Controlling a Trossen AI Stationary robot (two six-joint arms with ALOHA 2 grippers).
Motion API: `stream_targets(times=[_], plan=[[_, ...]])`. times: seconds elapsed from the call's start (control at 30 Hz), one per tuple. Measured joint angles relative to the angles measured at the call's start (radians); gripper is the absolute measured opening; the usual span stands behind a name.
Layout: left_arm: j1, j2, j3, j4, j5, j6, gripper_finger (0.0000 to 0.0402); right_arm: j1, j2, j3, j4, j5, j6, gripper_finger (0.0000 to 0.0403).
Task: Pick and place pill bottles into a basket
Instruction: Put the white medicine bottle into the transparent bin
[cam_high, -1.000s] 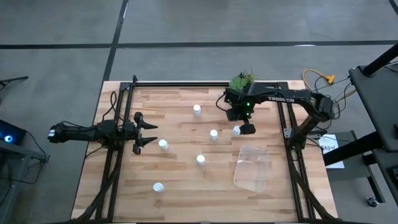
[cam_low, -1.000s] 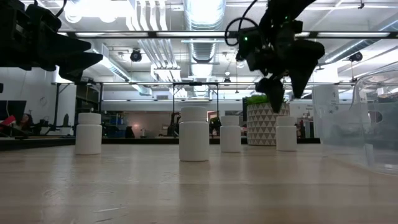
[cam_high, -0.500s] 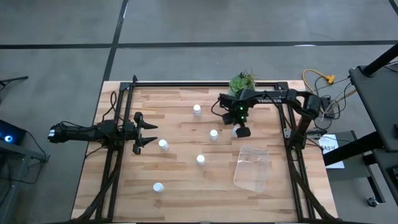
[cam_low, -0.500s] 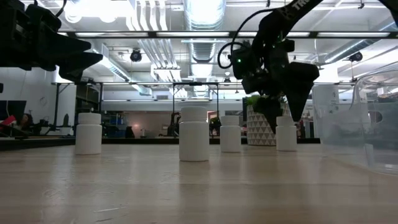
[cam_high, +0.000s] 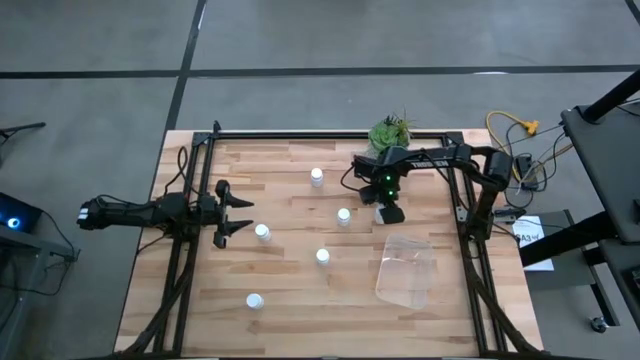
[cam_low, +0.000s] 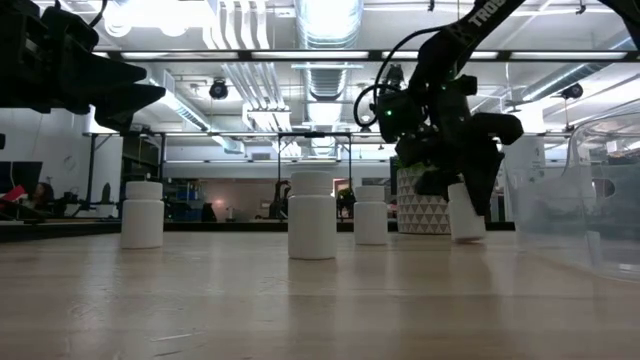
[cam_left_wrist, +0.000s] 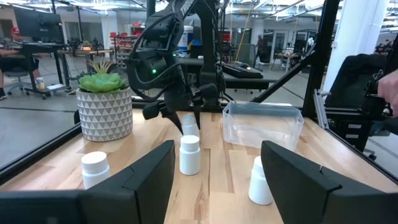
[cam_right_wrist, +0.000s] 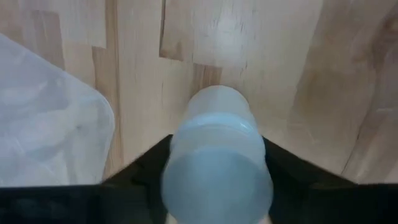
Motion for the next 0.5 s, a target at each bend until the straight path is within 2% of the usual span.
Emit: stream_targets(times=[0.33, 0.5], plan=[[0.000, 0.000, 0.000, 0.000, 0.000, 0.000, 0.0222, 0.000, -0.005, 0.036, -0.012, -0.032, 0.009, 0.0156], [0.000, 0.000, 0.000, 0.000, 0.000, 0.000, 0.0222, 0.000, -0.005, 0.107, -0.077, -0.038, 0.010, 0.0156]])
